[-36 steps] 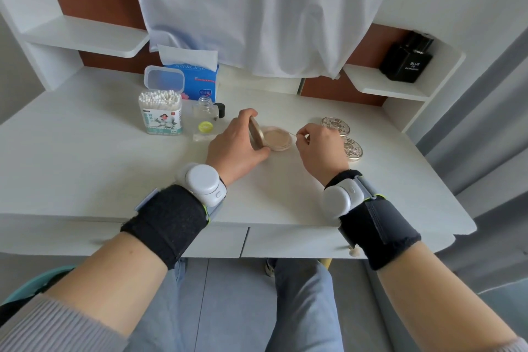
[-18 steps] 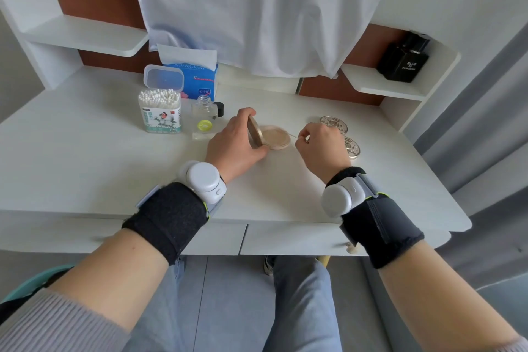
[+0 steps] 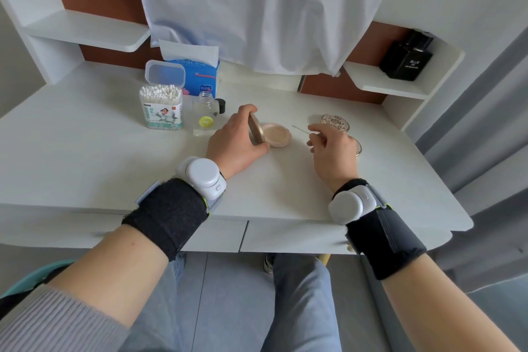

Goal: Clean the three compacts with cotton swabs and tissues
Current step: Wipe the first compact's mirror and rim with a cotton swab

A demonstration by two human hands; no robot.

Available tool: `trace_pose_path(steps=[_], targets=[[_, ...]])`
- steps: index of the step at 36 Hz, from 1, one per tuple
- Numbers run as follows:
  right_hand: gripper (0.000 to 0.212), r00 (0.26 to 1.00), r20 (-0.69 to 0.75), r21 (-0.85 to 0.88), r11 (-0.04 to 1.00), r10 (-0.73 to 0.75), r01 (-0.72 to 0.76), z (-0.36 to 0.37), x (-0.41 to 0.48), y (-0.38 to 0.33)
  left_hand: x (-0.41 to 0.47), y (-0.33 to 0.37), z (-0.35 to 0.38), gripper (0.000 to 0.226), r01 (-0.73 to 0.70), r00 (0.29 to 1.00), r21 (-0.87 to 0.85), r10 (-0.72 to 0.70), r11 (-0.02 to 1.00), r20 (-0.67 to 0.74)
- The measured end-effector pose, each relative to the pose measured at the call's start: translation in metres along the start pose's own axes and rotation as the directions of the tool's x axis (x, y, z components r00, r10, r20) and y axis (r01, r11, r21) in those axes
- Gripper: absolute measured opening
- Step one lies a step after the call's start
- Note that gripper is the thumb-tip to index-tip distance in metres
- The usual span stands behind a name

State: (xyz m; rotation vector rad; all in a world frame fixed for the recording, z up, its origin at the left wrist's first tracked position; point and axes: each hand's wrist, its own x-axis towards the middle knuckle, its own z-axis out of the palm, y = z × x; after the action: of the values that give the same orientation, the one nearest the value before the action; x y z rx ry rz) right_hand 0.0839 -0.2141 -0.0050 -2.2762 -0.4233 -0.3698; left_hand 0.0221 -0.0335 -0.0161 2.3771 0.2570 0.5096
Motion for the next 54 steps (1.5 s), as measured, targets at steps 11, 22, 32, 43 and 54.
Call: trace_pose_path(steps=[11, 22, 32, 43, 54], targets=[[0.016, 0.990, 0.130, -0.002, 0.999, 0.048, -0.048, -0.0023, 0.0040, 0.0058, 0.0007, -0.0017, -0.0013, 0.070, 0.020, 1.000, -0.067, -0.019, 0.998, 0.016], [0.019, 0.989, 0.150, -0.133, 0.991, 0.003, 0.017, -0.0012, 0.0037, 0.0093, 0.0006, -0.0025, -0.0019, 0.070, 0.029, 0.999, -0.084, -0.027, 0.996, 0.028], [0.018, 0.986, 0.146, -0.052, 0.996, 0.076, -0.069, -0.0042, 0.0007, 0.0093, 0.0002, -0.0025, -0.0030, 0.070, 0.025, 0.999, -0.091, -0.023, 0.996, 0.033], [0.016, 0.965, 0.256, -0.034, 0.998, 0.061, -0.054, -0.0032, -0.0004, 0.0062, 0.0005, -0.0032, -0.0027, 0.070, 0.022, 1.000, -0.105, -0.019, 0.994, 0.021], [0.019, 0.977, 0.198, -0.059, 0.996, 0.076, -0.065, 0.0005, 0.0007, 0.0059, 0.0010, -0.0039, -0.0028, 0.071, 0.017, 1.000, -0.105, -0.015, 0.994, 0.019]])
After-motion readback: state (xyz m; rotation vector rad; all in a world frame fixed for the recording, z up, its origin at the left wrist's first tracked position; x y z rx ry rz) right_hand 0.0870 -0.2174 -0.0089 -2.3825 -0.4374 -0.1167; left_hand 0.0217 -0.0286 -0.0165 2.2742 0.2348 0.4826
